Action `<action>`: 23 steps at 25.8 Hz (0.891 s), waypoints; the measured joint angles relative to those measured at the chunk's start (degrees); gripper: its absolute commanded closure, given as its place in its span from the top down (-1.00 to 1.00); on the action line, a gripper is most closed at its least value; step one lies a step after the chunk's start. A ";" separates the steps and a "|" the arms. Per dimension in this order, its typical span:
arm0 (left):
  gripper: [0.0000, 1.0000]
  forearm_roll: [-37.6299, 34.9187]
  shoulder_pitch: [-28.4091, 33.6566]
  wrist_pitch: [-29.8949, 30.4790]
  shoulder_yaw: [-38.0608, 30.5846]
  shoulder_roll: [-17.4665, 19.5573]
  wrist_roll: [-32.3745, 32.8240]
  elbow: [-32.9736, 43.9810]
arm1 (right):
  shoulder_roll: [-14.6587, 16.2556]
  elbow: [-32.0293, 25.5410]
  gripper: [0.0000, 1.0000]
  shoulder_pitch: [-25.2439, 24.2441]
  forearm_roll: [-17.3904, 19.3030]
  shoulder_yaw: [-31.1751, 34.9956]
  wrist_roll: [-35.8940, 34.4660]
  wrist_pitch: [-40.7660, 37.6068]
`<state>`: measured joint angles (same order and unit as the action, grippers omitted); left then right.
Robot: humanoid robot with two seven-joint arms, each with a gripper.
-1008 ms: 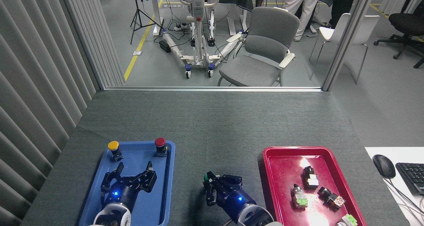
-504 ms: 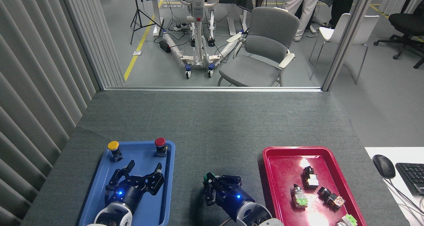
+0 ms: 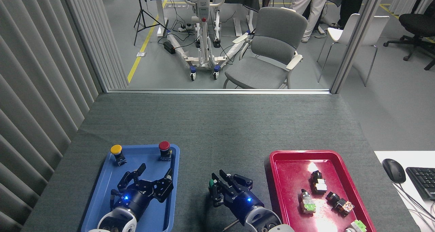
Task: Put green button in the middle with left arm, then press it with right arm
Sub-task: 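Lift the right gripper off the button and retract toward the red tray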
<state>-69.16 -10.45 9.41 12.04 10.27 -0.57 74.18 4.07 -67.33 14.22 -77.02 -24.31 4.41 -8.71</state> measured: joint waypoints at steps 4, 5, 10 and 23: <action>1.00 -0.07 -0.29 0.84 0.02 0.20 0.27 -0.15 | -0.03 -0.69 1.00 -0.11 0.17 0.13 -2.27 3.36; 1.00 -0.13 -0.39 0.96 0.04 0.27 0.38 -0.18 | -0.01 -0.77 1.00 -0.11 0.44 0.13 -3.15 4.07; 1.00 -0.34 -0.31 1.10 0.09 0.24 0.59 0.46 | 0.36 -0.82 1.00 0.28 4.14 0.14 -5.17 5.77; 1.00 0.17 -0.46 0.97 0.00 0.22 1.08 0.98 | 2.55 -1.61 1.00 -0.27 5.21 1.48 -10.43 21.86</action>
<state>-68.99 -10.91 10.38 12.04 10.50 0.51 75.15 6.62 -68.95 13.94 -71.81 -22.83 -6.02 13.15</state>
